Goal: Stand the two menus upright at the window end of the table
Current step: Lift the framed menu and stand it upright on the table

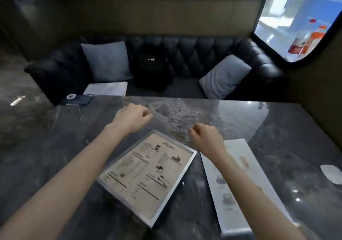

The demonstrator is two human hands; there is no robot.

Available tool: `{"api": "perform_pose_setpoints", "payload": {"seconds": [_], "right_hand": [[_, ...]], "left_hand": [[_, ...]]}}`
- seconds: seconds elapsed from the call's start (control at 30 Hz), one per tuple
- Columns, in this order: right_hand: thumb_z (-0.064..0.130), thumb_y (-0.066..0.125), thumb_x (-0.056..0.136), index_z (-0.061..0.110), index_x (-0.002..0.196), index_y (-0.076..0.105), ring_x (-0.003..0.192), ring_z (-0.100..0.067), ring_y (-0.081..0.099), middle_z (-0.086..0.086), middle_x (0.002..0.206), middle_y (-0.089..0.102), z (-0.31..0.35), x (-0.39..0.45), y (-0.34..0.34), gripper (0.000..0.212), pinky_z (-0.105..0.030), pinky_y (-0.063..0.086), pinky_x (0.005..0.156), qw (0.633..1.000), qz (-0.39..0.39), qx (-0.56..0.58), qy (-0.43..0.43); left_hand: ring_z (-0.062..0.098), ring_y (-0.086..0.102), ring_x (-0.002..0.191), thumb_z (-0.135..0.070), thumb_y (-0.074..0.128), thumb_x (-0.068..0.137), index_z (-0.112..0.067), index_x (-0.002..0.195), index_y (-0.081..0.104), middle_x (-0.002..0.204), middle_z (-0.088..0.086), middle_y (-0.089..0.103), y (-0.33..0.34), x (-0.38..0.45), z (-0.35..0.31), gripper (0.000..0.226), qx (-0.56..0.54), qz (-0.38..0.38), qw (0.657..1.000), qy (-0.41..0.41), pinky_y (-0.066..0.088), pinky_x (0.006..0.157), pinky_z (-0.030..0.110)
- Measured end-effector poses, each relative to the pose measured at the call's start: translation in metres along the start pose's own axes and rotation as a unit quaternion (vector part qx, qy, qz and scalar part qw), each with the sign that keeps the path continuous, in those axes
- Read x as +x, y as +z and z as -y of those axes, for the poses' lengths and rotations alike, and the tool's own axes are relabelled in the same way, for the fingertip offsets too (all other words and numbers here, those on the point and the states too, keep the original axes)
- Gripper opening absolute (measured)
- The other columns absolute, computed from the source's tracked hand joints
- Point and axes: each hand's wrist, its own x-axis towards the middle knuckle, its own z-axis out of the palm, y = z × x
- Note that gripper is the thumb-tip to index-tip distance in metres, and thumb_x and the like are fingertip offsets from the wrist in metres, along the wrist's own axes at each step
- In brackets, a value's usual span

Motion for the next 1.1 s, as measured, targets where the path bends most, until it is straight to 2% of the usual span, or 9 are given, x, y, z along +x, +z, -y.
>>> {"api": "perform_pose_setpoints", "payload": {"seconds": [0.13, 0.3, 0.43, 0.53, 0.6, 0.67, 0.8, 1.0, 1.1], "right_hand": [[0.023, 0.044, 0.092, 0.005, 0.071, 0.049, 0.064, -0.028, 0.051, -0.009, 0.067, 0.056, -0.021, -0.026, 0.048, 0.029, -0.032, 0.032, 0.057, 0.997, -0.016, 0.062, 0.052], [0.023, 0.044, 0.092, 0.007, 0.106, 0.055, 0.104, -0.028, 0.054, -0.012, 0.108, 0.061, -0.044, -0.065, 0.109, 0.024, -0.037, 0.044, 0.077, 0.992, 0.020, 0.068, 0.102], [0.033, 0.052, 0.087, 0.008, 0.131, 0.040, 0.125, -0.023, 0.040, -0.007, 0.133, 0.049, -0.047, -0.091, 0.134, 0.052, -0.035, 0.037, 0.104, 0.990, 0.047, 0.102, 0.085], [0.029, 0.059, 0.085, 0.013, 0.133, 0.037, 0.123, -0.014, 0.044, 0.003, 0.131, 0.048, -0.043, -0.098, 0.139, 0.055, -0.030, 0.038, 0.104, 0.957, 0.028, 0.248, 0.151], [0.025, 0.062, 0.084, 0.015, 0.126, 0.043, 0.111, -0.011, 0.055, 0.002, 0.121, 0.058, -0.040, -0.100, 0.140, 0.047, -0.020, 0.047, 0.093, 0.918, 0.016, 0.334, 0.215], [0.024, 0.063, 0.084, 0.016, 0.118, 0.047, 0.097, -0.004, 0.060, 0.005, 0.106, 0.063, -0.035, -0.102, 0.140, 0.039, -0.010, 0.048, 0.078, 0.875, 0.027, 0.397, 0.277], [0.021, 0.060, 0.086, 0.005, 0.118, 0.051, 0.094, -0.021, 0.068, -0.005, 0.103, 0.068, -0.038, -0.097, 0.145, 0.037, -0.030, 0.057, 0.079, 0.792, 0.066, 0.501, 0.344], [0.010, 0.053, 0.089, 0.000, 0.102, 0.060, 0.071, -0.019, 0.073, -0.009, 0.084, 0.074, -0.040, -0.085, 0.138, 0.017, -0.029, 0.060, 0.058, 0.753, 0.140, 0.532, 0.361], [0.005, 0.054, 0.087, -0.002, 0.102, 0.059, 0.073, -0.020, 0.073, -0.011, 0.086, 0.073, -0.040, -0.078, 0.133, 0.017, -0.031, 0.061, 0.060, 0.752, 0.177, 0.527, 0.353]], "left_hand": [[0.032, 0.060, 0.094, -0.034, 0.041, 0.094, -0.010, 0.098, 0.064, 0.103, 0.012, 0.066, 0.051, -0.012, 0.023, 0.034, 0.002, -0.020, 0.999, -0.034, 0.043, 0.069, 0.035], [0.029, 0.050, 0.120, -0.024, 0.044, 0.094, -0.006, 0.125, 0.052, 0.129, 0.013, 0.056, 0.118, -0.028, 0.061, 0.037, 0.019, -0.054, 0.998, -0.008, 0.040, 0.093, 0.042], [0.024, 0.032, 0.139, -0.036, 0.034, 0.093, -0.006, 0.139, 0.038, 0.147, 0.010, 0.040, 0.149, -0.037, 0.085, 0.055, 0.055, -0.006, 0.998, -0.035, 0.021, 0.111, 0.045], [0.023, 0.024, 0.142, -0.046, 0.036, 0.094, -0.009, 0.144, 0.028, 0.150, 0.008, 0.035, 0.154, -0.033, 0.093, 0.063, 0.077, 0.083, 0.988, -0.108, 0.005, 0.115, 0.049], [0.028, 0.047, 0.125, -0.051, 0.044, 0.089, -0.010, 0.132, 0.045, 0.135, 0.012, 0.053, 0.147, -0.028, 0.095, 0.059, -0.011, 0.145, 0.973, -0.178, 0.027, 0.108, 0.048], [0.026, 0.063, 0.092, -0.048, 0.055, 0.085, -0.008, 0.109, 0.060, 0.108, 0.012, 0.068, 0.137, -0.023, 0.098, 0.047, -0.162, 0.189, 0.940, -0.232, 0.049, 0.080, 0.037], [0.023, 0.069, 0.073, -0.036, 0.066, 0.080, -0.007, 0.094, 0.066, 0.083, 0.009, 0.072, 0.128, -0.022, 0.101, 0.032, -0.307, 0.227, 0.883, -0.274, 0.053, 0.061, 0.032], [0.019, 0.068, 0.060, -0.030, 0.069, 0.079, -0.005, 0.092, 0.066, 0.074, 0.008, 0.072, 0.125, -0.019, 0.100, 0.028, -0.344, 0.235, 0.859, -0.297, 0.050, 0.051, 0.028], [0.020, 0.068, 0.062, -0.030, 0.069, 0.079, -0.003, 0.094, 0.066, 0.074, 0.009, 0.071, 0.125, -0.020, 0.099, 0.031, -0.342, 0.233, 0.860, -0.298, 0.050, 0.052, 0.029]]}}
